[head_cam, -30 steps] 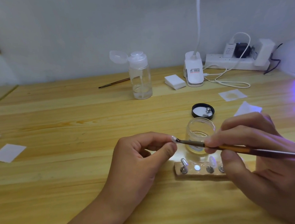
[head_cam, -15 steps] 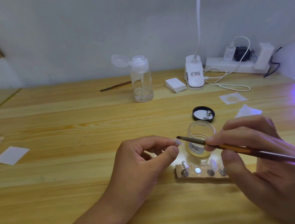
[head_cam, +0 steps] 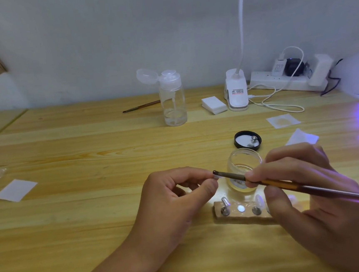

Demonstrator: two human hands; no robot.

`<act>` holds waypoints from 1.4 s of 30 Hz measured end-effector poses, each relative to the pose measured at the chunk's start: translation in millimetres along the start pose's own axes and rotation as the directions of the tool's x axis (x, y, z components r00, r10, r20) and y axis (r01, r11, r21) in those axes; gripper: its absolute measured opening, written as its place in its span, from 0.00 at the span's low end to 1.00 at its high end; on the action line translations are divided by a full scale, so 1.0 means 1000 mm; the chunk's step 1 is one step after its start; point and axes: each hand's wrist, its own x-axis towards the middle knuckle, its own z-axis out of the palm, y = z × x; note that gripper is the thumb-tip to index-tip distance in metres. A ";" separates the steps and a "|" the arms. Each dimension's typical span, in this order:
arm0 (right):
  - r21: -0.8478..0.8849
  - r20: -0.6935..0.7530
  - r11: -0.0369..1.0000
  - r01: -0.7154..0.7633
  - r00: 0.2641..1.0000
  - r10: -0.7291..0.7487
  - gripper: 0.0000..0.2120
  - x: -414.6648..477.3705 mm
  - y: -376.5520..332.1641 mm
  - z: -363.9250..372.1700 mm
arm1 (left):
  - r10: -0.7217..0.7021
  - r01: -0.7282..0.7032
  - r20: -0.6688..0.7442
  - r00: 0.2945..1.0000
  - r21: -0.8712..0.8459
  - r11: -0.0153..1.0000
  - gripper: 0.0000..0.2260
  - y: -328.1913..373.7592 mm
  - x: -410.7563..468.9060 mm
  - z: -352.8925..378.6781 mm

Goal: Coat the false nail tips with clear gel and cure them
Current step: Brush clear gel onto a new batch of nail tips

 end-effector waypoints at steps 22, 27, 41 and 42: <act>0.002 -0.156 0.994 0.106 0.982 -0.104 0.09 -0.005 0.006 0.004 | 0.032 -0.031 0.010 0.999 -0.050 0.998 0.04 -0.003 0.001 0.000; 0.009 -0.095 0.995 0.103 0.990 -0.102 0.09 -0.006 0.006 0.003 | 0.026 -0.025 0.006 1.000 -0.048 0.999 0.04 -0.003 0.001 0.001; 0.020 -0.090 0.993 0.113 0.990 -0.111 0.09 0.000 0.001 0.001 | 0.037 -0.037 -0.002 0.999 -0.024 0.999 0.04 -0.003 0.000 0.000; -0.001 -0.096 0.993 0.116 0.989 -0.115 0.09 -0.001 0.001 0.000 | 0.035 -0.035 -0.003 0.999 -0.023 0.999 0.04 -0.004 0.000 0.000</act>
